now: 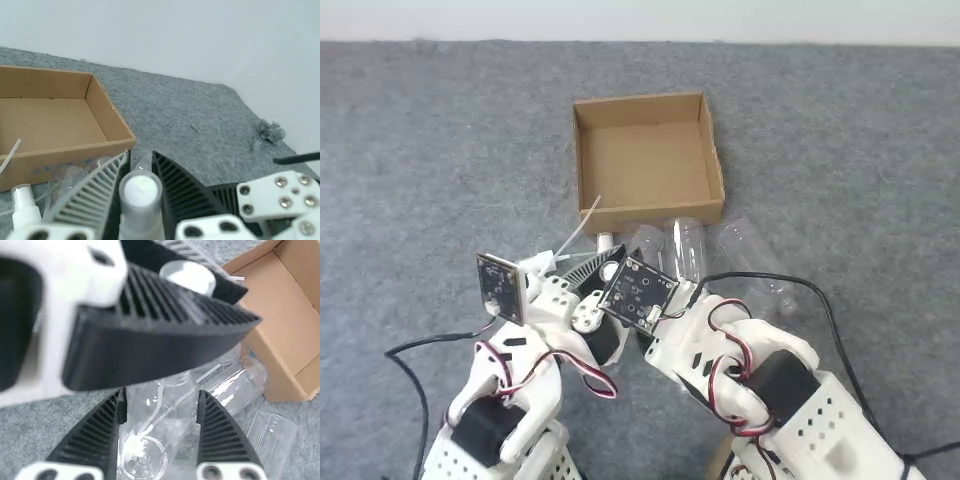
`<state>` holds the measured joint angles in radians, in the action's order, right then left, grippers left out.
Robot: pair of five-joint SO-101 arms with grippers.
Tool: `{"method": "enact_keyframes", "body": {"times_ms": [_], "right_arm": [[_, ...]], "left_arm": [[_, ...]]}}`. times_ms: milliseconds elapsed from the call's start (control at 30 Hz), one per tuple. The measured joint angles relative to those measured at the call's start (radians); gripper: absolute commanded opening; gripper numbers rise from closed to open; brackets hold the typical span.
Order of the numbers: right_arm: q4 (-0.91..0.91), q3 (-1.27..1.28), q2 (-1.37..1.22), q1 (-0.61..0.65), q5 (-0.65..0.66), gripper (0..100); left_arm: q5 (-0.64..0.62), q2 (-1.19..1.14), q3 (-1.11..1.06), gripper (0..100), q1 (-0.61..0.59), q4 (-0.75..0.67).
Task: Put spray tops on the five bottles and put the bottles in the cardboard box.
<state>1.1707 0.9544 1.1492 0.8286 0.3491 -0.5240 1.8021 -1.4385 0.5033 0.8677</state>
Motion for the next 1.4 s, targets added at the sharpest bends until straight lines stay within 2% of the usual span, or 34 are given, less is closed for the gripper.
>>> {"method": "enact_keyframes", "body": {"times_ms": [767, 867, 1100, 1267, 1400], "right_arm": [[0.014, -0.002, 0.002, 0.025, 0.000, 6.9], [0.014, -0.002, 0.002, 0.025, 0.000, 6.9], [0.014, -0.002, 0.003, 0.025, 0.002, 6.9], [0.014, -0.003, 0.008, 0.003, 0.003, 6.9], [0.014, -0.003, 0.008, -0.032, 0.002, 6.9]], "left_arm": [[0.008, 0.000, -0.011, 2, 0.003, 0.008], [0.011, 0.000, -0.011, 8, 0.003, 0.009], [-0.006, 0.000, -0.002, 31, 0.003, 0.078], [-0.055, 0.000, 0.058, 32, -0.006, 0.155], [-0.060, 0.000, 0.092, 32, -0.080, 0.169]]}}
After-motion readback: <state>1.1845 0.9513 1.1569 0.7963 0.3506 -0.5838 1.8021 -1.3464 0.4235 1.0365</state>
